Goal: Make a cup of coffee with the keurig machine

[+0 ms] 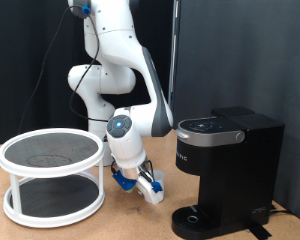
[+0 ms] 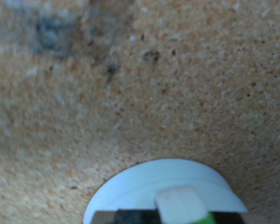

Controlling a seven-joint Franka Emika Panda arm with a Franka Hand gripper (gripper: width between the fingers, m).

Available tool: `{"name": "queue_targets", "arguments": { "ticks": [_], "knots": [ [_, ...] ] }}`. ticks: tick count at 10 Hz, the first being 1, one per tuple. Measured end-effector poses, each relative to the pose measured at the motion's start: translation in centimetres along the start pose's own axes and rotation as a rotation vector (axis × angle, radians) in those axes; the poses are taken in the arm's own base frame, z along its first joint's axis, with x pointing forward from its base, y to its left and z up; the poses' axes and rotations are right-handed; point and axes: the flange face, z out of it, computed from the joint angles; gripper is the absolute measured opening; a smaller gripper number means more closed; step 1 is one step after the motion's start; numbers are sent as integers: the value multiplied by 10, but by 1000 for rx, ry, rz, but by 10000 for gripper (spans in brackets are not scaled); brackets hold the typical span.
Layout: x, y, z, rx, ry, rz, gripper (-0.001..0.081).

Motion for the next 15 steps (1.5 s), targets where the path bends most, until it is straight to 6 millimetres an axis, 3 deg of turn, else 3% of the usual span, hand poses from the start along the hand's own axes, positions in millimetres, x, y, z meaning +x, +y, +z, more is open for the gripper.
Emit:
{"name": "queue_targets", "arguments": {
  "ticks": [9,15],
  "knots": [
    [-9,9,-26,115,-211,384,0],
    [-36,-8,-46,122,-300,586,0]
  ]
}}
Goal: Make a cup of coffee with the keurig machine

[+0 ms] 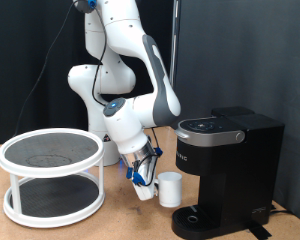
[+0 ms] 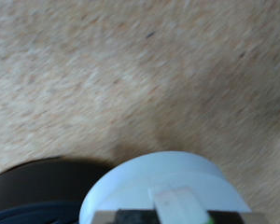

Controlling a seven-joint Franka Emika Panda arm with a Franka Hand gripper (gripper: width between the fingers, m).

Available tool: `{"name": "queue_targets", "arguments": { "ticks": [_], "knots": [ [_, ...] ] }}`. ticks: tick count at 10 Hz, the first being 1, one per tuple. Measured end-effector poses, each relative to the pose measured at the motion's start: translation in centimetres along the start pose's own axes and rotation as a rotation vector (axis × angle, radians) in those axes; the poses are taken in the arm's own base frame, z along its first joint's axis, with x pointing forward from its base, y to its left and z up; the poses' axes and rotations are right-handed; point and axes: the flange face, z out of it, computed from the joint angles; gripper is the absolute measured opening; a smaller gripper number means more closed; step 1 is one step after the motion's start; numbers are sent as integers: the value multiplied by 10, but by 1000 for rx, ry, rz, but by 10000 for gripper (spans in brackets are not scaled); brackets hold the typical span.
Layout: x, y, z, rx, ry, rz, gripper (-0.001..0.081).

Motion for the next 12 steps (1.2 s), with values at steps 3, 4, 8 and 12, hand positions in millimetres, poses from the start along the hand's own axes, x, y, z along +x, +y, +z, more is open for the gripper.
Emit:
{"name": "queue_targets", "arguments": {
  "ticks": [3,4,8,12],
  "knots": [
    [-32,-3,0,6,-9,62,0],
    [-38,-7,-1,12,0,65,0],
    [-48,-10,-1,6,15,35,0],
    [-46,-11,-1,3,18,26,0]
  ]
}}
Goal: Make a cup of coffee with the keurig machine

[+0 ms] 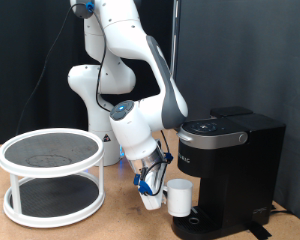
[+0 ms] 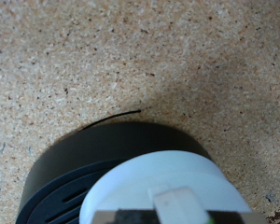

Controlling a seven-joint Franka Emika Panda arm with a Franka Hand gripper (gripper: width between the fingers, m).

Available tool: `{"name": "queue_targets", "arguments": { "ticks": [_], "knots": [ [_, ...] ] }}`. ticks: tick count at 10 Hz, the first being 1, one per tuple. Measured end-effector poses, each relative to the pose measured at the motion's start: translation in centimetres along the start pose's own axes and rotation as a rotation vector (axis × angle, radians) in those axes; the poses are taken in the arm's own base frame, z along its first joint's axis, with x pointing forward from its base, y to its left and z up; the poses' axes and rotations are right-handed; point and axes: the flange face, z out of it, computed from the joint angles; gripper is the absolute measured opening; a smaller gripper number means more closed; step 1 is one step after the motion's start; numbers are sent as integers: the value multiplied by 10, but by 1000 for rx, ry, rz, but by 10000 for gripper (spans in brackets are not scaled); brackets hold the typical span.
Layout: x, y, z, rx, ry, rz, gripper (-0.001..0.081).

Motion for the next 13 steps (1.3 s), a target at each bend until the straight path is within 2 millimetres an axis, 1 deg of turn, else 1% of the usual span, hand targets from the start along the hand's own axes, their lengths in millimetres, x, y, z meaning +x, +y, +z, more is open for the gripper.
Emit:
{"name": "queue_targets", "arguments": {
  "ticks": [7,10,11,12,13],
  "knots": [
    [0,-1,0,1,-2,3,0],
    [-1,-1,0,2,-4,14,403],
    [-1,-1,0,2,-6,17,403],
    [-2,-2,0,3,-8,20,592],
    [-2,-2,0,4,-10,23,592]
  ]
}}
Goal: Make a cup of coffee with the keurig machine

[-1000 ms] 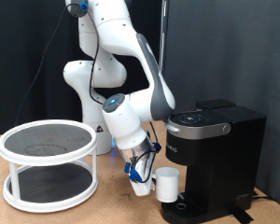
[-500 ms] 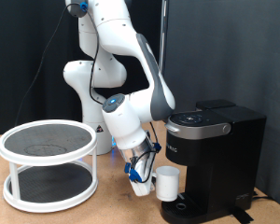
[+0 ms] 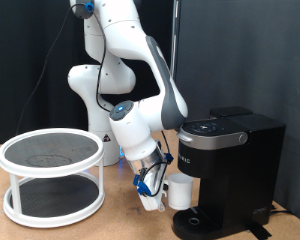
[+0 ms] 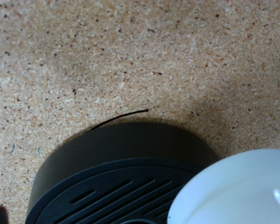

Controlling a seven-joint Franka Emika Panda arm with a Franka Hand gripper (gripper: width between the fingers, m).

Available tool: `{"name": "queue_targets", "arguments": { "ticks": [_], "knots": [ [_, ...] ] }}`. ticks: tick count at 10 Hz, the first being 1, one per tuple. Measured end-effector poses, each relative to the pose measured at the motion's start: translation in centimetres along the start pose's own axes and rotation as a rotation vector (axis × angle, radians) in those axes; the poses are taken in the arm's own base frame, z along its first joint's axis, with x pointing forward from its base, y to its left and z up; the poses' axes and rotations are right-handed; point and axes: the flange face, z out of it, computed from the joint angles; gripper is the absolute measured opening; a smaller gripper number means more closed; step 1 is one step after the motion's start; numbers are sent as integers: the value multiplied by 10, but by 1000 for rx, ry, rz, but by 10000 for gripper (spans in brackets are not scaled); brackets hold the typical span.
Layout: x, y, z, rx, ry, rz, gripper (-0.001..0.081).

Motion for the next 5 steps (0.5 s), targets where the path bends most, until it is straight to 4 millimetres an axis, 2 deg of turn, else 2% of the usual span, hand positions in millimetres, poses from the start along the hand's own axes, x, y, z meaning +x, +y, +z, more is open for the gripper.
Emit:
{"name": "queue_targets", "arguments": {
  "ticks": [1,5],
  "knots": [
    [0,0,0,1,-2,3,704],
    [-1,0,-1,7,-28,32,734]
  ]
}}
